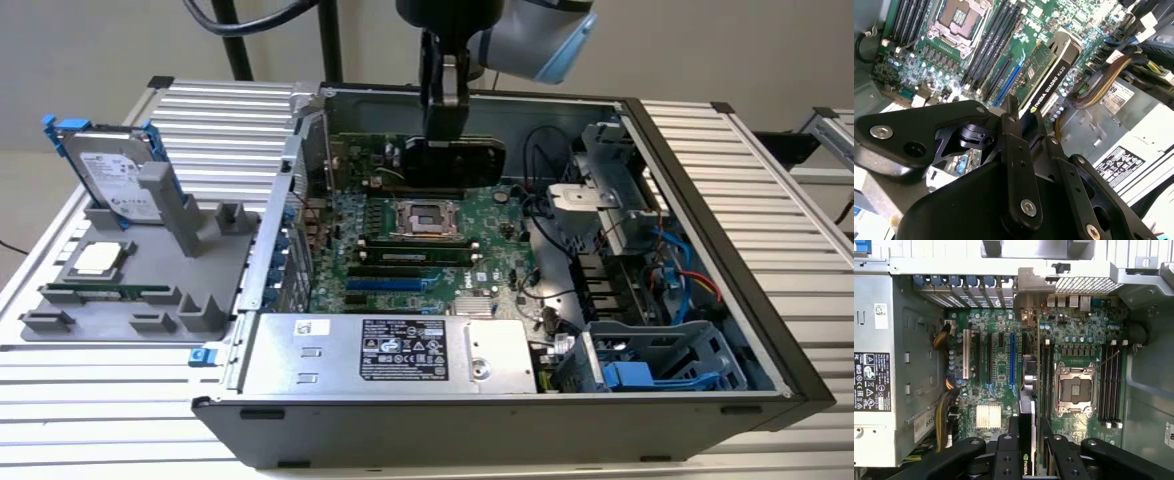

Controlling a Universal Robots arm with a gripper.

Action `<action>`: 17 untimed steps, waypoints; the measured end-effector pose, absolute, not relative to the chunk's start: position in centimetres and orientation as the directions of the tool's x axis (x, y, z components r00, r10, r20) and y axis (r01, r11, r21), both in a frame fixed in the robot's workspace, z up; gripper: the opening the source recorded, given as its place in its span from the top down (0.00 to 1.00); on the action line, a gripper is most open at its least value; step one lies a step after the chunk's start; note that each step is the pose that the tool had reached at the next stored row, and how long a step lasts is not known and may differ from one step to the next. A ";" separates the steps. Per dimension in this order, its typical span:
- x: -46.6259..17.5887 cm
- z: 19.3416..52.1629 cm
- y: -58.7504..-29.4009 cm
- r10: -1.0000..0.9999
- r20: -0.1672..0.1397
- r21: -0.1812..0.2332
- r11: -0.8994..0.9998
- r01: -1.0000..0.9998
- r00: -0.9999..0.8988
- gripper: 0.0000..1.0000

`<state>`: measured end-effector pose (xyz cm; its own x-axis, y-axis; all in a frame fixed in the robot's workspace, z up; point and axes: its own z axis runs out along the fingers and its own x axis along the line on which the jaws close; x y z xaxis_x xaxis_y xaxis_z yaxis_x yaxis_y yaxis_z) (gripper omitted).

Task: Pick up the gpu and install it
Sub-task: 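Insert the gpu into the slot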

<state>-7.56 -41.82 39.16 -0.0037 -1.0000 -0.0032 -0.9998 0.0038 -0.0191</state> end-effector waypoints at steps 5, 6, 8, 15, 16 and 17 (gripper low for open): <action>-7.6 38.8 -41.8 -1.000 -0.003 -0.025 0.015 -1.000 -0.014 1.00; -7.6 38.7 -41.8 -1.000 -0.003 -0.025 0.017 -1.000 -0.017 1.00; -7.6 38.6 -41.8 -1.000 -0.003 -0.026 0.022 -0.999 -0.022 1.00; -7.6 38.2 -41.8 -0.999 -0.003 -0.026 0.032 -0.999 -0.032 1.00; -7.6 38.2 -41.8 -0.999 -0.003 -0.026 0.033 -0.999 -0.033 1.00; -7.6 38.2 -41.8 -0.999 -0.003 -0.026 0.034 -0.999 -0.034 1.00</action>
